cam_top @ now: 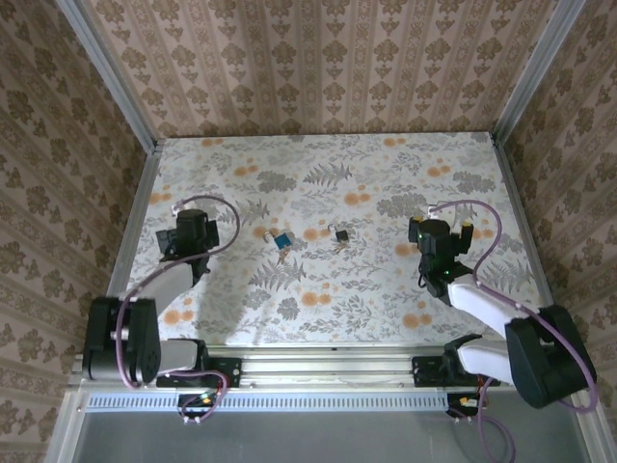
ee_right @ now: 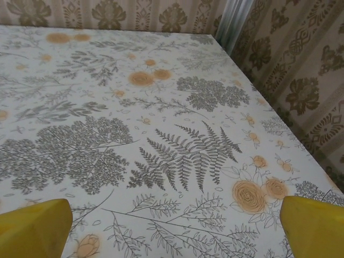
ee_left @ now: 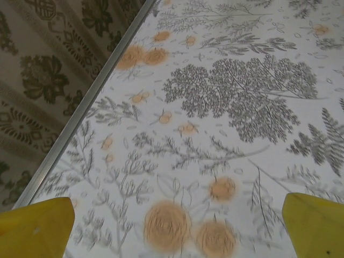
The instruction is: Unlock with the key
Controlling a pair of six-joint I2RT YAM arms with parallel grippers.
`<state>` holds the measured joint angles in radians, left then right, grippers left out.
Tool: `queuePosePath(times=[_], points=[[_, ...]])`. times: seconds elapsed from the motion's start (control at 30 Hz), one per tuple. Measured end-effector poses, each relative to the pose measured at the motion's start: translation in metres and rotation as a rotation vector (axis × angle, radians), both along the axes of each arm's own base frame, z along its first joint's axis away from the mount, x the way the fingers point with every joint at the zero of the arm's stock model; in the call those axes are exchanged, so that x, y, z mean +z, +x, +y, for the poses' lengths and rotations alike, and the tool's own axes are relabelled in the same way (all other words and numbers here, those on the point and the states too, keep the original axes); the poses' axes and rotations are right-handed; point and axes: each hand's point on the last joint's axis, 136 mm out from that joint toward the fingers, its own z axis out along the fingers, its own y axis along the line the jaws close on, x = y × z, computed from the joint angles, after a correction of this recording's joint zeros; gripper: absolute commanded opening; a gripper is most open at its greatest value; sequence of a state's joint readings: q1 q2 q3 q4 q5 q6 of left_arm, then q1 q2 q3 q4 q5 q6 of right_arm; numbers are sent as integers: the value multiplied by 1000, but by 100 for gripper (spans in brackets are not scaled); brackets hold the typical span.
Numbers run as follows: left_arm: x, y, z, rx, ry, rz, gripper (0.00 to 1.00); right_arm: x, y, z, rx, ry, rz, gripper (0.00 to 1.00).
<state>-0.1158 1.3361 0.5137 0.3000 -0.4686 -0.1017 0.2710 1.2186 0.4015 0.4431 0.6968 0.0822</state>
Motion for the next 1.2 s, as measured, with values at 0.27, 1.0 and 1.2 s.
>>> queuePosePath(times=[0.27, 1.0, 1.2], points=[[-20, 14, 0, -62, 17, -95, 100, -16, 6, -13, 31, 16, -58, 100], [-7, 25, -31, -234, 36, -247, 100, -38, 45, -4, 169, 143, -75, 100], [-7, 25, -30, -232, 41, -246, 100, -37, 49, -6, 178, 156, -68, 100]])
